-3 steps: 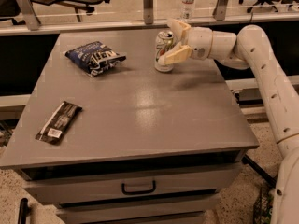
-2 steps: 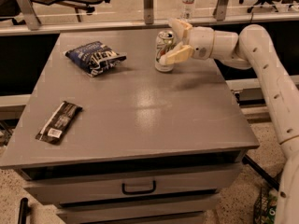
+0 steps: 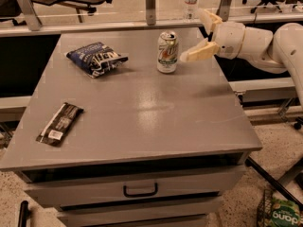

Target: Place 7up can upright

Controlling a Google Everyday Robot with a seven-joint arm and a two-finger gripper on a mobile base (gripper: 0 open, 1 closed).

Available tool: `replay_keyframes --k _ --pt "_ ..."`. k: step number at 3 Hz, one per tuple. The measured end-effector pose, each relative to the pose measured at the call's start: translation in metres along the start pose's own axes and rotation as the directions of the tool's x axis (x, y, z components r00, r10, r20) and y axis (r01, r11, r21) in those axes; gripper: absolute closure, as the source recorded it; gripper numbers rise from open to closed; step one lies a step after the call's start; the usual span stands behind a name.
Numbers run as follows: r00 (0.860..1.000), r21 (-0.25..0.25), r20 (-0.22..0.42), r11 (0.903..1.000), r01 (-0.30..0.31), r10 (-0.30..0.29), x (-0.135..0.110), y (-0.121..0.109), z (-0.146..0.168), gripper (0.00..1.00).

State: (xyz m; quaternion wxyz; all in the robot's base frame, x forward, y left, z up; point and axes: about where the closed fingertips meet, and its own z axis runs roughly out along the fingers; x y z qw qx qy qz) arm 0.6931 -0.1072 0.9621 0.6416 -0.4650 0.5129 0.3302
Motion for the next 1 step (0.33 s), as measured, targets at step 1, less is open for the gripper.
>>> replay_keyframes --k 1 --pt "1.0 0.0 0.0 1.0 0.0 0.0 0.0 0.0 0.0 0.0"
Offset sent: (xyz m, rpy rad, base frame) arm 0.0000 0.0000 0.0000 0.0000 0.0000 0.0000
